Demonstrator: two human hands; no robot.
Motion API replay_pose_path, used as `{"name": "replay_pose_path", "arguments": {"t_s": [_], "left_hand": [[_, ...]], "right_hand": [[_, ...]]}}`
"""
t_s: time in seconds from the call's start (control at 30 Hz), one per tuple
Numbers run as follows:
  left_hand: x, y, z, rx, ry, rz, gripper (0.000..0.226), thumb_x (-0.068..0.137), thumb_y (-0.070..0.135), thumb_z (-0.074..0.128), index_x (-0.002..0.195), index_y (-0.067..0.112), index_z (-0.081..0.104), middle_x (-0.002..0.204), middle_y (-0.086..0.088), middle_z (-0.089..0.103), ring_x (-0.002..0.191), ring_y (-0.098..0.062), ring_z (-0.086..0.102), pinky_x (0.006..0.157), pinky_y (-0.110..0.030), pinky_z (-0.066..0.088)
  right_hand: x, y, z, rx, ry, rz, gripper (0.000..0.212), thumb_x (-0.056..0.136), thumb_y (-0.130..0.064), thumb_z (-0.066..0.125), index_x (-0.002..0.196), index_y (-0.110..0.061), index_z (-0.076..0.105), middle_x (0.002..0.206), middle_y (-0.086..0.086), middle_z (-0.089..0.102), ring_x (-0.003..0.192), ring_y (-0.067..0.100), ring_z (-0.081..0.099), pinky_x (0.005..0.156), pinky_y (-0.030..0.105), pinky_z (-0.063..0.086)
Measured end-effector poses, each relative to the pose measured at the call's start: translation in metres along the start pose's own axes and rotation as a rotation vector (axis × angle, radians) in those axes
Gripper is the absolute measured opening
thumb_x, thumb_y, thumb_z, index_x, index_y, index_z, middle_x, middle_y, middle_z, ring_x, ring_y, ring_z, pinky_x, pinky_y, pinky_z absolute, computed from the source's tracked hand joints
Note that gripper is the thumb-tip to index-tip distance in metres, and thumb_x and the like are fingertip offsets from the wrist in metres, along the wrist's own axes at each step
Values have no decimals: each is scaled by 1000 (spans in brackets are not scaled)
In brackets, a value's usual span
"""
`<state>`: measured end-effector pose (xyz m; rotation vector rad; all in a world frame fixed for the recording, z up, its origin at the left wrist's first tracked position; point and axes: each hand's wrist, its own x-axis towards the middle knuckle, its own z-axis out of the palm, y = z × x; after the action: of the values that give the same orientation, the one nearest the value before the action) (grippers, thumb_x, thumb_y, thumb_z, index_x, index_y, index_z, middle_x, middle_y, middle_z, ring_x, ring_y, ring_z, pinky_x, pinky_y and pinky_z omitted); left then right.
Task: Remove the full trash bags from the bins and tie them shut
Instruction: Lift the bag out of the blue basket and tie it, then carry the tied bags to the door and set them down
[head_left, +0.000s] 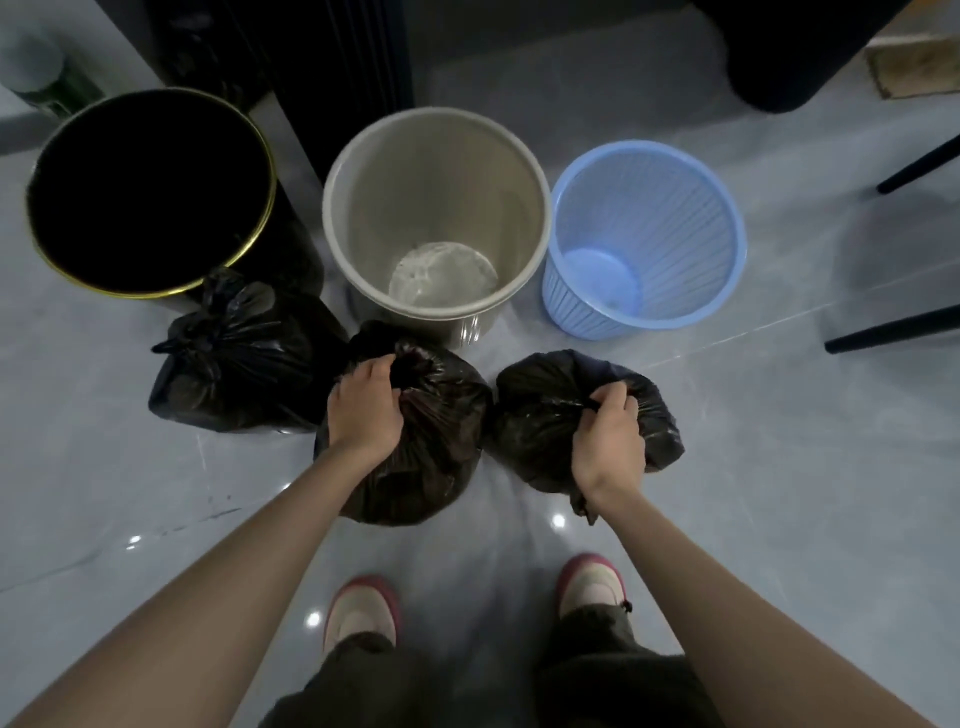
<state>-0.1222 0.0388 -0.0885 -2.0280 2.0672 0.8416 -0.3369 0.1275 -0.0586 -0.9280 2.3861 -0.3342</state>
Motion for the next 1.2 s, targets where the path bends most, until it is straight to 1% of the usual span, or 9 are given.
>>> {"name": "replay_pose_path", "arguments": {"t_s": [0.07,0.23,0.37,0.5,0.6,0.73,0.83,1.03,1.2], "left_hand": [[9,-1,3,101,-39,-7,45,97,21,42,141,20,34,144,-8,39,131,-30,37,110,-44,27],[27,-3,11,224,-21,22,41,89,13,52,129,15,39,133,-12,36,118,-35,39,95,-45,39],[31,-6,18,319,-88,41,44,85,9,57,124,12,38,129,-17,32,111,-37,40,91,-44,44],[27,-10,12,286,-71,154,38,85,8,54,120,10,38,122,-18,39,107,-35,42,86,-42,46],[12,-5,0,242,-82,209,38,88,8,52,123,9,37,120,-17,43,111,-33,42,88,-41,47],[-29,5,-24,147,-99,229,32,89,2,47,121,7,41,121,-16,46,113,-34,45,93,-43,46],[-63,16,-56,67,-56,210,30,89,-2,42,118,7,43,119,-15,48,114,-34,44,91,-42,43],[-121,35,-149,-40,51,218,25,92,1,43,115,8,48,110,-15,53,105,-34,50,86,-42,43],[-177,50,-234,-96,129,206,22,93,5,42,114,7,50,108,-16,55,101,-33,52,81,-39,41]], "right_hand": [[5,0,6,42,26,53,19,97,-16,40,114,-10,46,121,12,48,97,40,56,77,43,40],[19,9,26,133,43,174,21,96,-14,44,116,-8,48,124,13,49,102,37,55,80,39,38],[22,5,35,148,66,179,25,95,-14,45,118,-10,51,125,12,50,106,35,54,86,40,40],[17,-2,33,134,67,172,27,96,-15,44,120,-10,54,127,11,50,109,33,54,88,37,39],[5,-6,19,109,65,162,27,97,-14,43,121,-9,54,127,11,50,109,33,53,88,38,38],[-19,-21,-19,80,49,114,28,97,-14,43,122,-8,54,127,13,51,110,35,53,89,39,39],[-36,-38,-59,70,28,63,28,96,-14,44,121,-7,54,126,13,53,112,33,53,91,38,39],[-78,-88,-159,39,-16,9,29,94,-17,45,121,-13,55,123,11,59,113,32,53,90,35,40],[-120,-134,-242,58,-55,-92,28,92,-18,45,118,-15,55,119,9,62,110,29,56,81,31,37]]}}
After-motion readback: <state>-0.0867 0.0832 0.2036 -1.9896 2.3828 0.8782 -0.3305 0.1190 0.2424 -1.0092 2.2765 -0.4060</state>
